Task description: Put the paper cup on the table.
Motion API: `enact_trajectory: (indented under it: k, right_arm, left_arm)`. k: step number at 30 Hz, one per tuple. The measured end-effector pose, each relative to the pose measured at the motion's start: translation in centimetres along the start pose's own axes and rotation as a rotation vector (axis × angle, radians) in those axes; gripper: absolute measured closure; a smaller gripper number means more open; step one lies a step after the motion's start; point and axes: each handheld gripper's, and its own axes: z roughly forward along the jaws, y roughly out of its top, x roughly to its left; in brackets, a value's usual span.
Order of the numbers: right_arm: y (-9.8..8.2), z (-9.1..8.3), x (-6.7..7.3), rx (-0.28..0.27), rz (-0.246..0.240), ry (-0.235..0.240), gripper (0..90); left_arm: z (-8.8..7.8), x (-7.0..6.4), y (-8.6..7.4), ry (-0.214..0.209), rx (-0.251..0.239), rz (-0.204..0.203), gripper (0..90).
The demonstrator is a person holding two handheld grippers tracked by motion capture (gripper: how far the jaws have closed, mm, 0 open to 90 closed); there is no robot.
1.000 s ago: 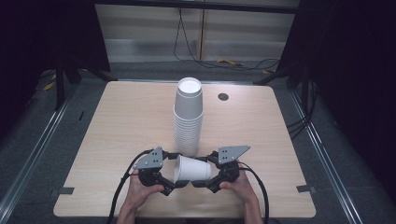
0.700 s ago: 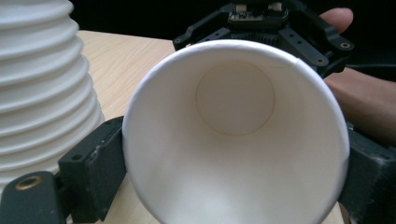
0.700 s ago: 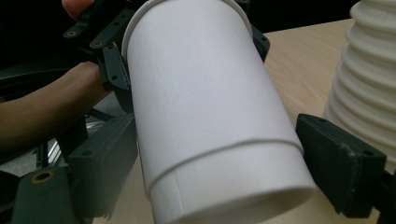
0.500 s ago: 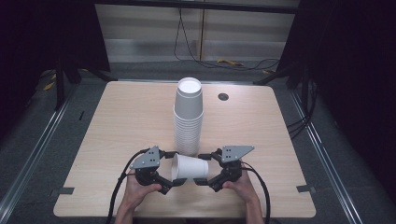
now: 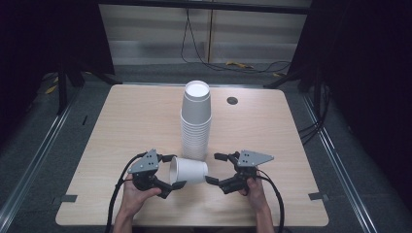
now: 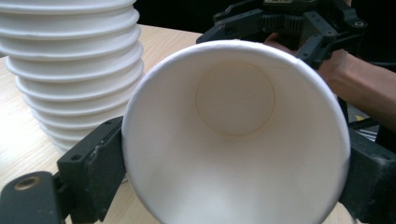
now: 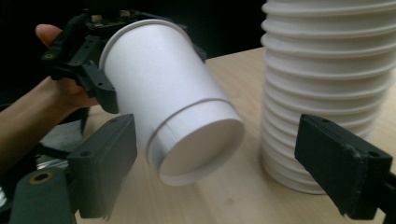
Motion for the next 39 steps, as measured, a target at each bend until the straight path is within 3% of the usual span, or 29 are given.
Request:
enact_trajectory:
  k: [1,4,6,7,8,9,10,14,17,19,20,21,23,28,32,36,38,39]
  right_arm:
    - [0.0,0.0,0.0,0.000,0.000,0.000,13.3]
    - [-0.3,-0.5,0.2,-0.008,-0.005,-0.072,13.3]
    - [-0.5,-0.5,0.3,-0.007,-0.009,-0.095,13.2]
    - [-0.7,-0.7,0.6,-0.015,-0.029,-0.179,13.2]
    - [-0.7,-0.7,0.6,-0.015,-0.029,-0.179,13.2]
    - [-1.0,-0.8,0.8,-0.037,-0.037,-0.254,13.1]
    - [-1.2,-0.9,0.9,-0.052,-0.041,-0.288,13.4]
    - [-1.7,-0.8,1.2,-0.043,-0.029,-0.328,13.1]
    - [-1.9,-0.9,1.4,-0.085,-0.032,-0.357,13.2]
    - [-2.2,-1.1,1.3,-0.154,-0.035,-0.442,13.1]
    - [-2.2,-1.1,1.3,-0.154,-0.035,-0.442,13.1]
    - [-2.4,-1.4,1.3,-0.151,-0.043,-0.486,13.0]
    - [-2.4,-1.5,1.2,-0.142,-0.030,-0.489,13.3]
    - [-2.8,-2.4,1.1,-0.191,-0.044,-0.578,13.4]
    - [-3.2,-2.5,1.1,-0.179,-0.044,-0.617,14.3]
    - [-3.7,-2.5,1.0,-0.179,-0.048,-0.655,14.7]
    - [-3.9,-2.5,1.0,-0.185,-0.035,-0.647,14.4]
    - [-4.0,-2.3,1.0,-0.163,-0.056,-0.667,14.8]
  left_arm:
    - [-0.1,0.0,0.0,0.006,0.010,0.002,9.8]
    - [-0.4,0.0,-0.1,0.017,0.018,-0.008,9.7]
    - [-0.5,0.1,-0.1,0.014,0.023,-0.003,9.7]
    - [-0.6,0.1,-0.2,0.016,0.024,-0.008,9.7]
    - [-0.6,0.1,-0.2,0.016,0.024,-0.008,9.7]
    - [-0.7,0.1,-0.3,0.019,0.030,-0.006,9.7]
    - [-0.9,0.1,-0.3,0.026,0.038,-0.010,9.7]
    - [-1.2,0.2,-0.4,0.042,0.055,-0.012,9.5]
    - [-1.7,0.4,-0.6,0.058,0.062,-0.024,9.5]
    - [-1.9,0.6,-0.6,0.071,0.063,-0.028,9.5]
    - [-2.0,0.7,-0.6,0.087,0.071,-0.026,9.5]
    - [-2.1,0.8,-0.6,0.102,0.080,-0.029,9.5]
    - [-2.3,1.1,-0.7,0.121,0.102,-0.036,9.5]
    - [-3.8,2.1,-0.8,0.175,0.101,-0.077,9.4]
    - [-4.1,2.5,-0.8,0.188,0.088,-0.096,9.5]
    - [-4.6,3.2,-0.8,0.239,0.098,-0.097,9.5]
    - [-4.9,3.6,-0.7,0.257,0.105,-0.113,9.5]
    - [-4.9,4.0,-0.6,0.264,0.111,-0.110,9.5]
